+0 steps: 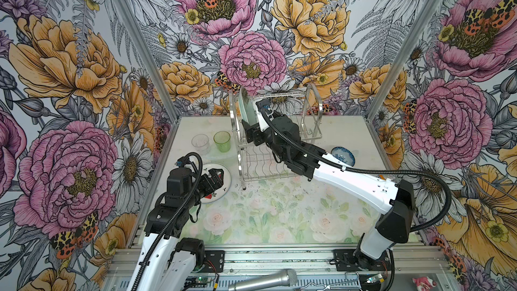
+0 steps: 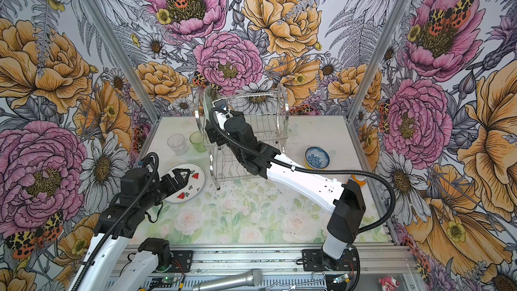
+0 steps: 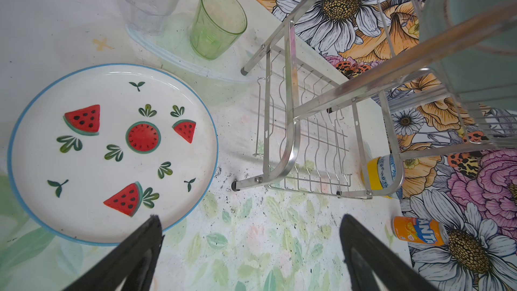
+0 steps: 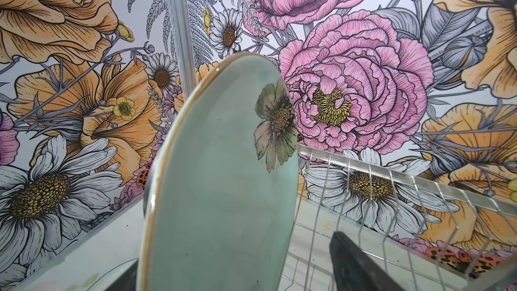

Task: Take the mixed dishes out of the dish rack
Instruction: 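Close the right gripper on the mint-green plate rim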

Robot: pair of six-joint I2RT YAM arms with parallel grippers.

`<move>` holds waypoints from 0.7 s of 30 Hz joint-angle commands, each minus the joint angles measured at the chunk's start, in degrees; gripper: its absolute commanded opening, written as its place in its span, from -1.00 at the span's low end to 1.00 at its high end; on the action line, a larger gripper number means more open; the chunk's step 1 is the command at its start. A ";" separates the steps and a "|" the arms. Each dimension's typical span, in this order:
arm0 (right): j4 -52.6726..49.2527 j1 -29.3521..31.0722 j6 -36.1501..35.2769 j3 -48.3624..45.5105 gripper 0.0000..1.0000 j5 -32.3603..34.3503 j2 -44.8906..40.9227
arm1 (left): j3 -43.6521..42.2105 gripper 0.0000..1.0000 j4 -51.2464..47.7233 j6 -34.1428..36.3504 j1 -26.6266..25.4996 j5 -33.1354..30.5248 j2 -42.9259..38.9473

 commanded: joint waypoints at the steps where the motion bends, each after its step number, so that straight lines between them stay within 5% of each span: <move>1: 0.47 -0.49 1.14 1.92 0.75 0.73 1.99 | 1.22 0.98 0.08 1.29 0.60 1.03 -0.38; 7: 0.47 -0.79 3.72 1.83 0.63 6.32 2.12 | 1.62 0.97 0.13 0.96 0.75 1.52 -0.33; 21: 0.54 -1.44 4.42 1.70 0.26 1.84 2.30 | 1.20 0.97 0.13 -0.38 0.87 1.97 -0.05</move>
